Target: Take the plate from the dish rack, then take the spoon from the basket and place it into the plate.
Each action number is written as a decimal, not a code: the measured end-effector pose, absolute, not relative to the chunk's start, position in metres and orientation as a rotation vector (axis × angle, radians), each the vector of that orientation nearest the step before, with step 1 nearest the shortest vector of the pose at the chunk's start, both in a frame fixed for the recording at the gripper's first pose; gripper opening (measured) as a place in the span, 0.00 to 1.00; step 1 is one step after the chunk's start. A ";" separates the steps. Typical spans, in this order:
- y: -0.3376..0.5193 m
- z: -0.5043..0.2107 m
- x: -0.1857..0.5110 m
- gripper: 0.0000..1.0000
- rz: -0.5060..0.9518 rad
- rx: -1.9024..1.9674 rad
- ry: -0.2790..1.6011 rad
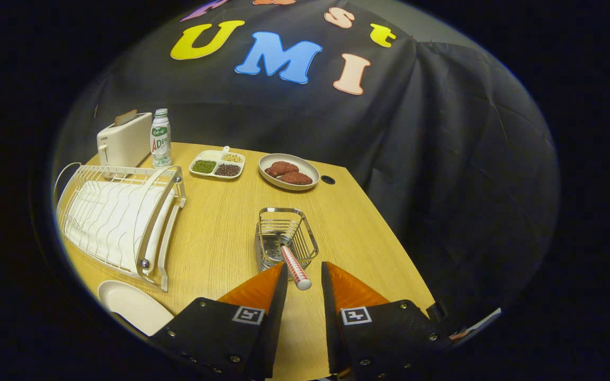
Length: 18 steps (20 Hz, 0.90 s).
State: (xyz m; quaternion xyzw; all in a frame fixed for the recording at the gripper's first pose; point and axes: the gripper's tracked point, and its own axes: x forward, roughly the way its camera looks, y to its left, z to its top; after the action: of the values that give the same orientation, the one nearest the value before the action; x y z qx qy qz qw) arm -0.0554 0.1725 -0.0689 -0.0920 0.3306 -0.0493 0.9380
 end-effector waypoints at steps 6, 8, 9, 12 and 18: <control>0.178 -0.076 -0.045 0.23 -0.063 -0.208 0.690; 0.187 -0.075 -0.046 0.16 -0.030 -0.204 0.684; 0.200 -0.075 -0.046 0.16 0.014 -0.198 0.674; 0.202 -0.072 -0.049 0.01 0.027 -0.259 0.679; 0.204 -0.068 -0.059 0.01 0.038 -0.255 0.675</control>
State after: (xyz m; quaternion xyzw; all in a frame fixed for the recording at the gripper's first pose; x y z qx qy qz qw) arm -0.0595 0.2043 -0.0677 -0.1249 0.3301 0.0185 0.9355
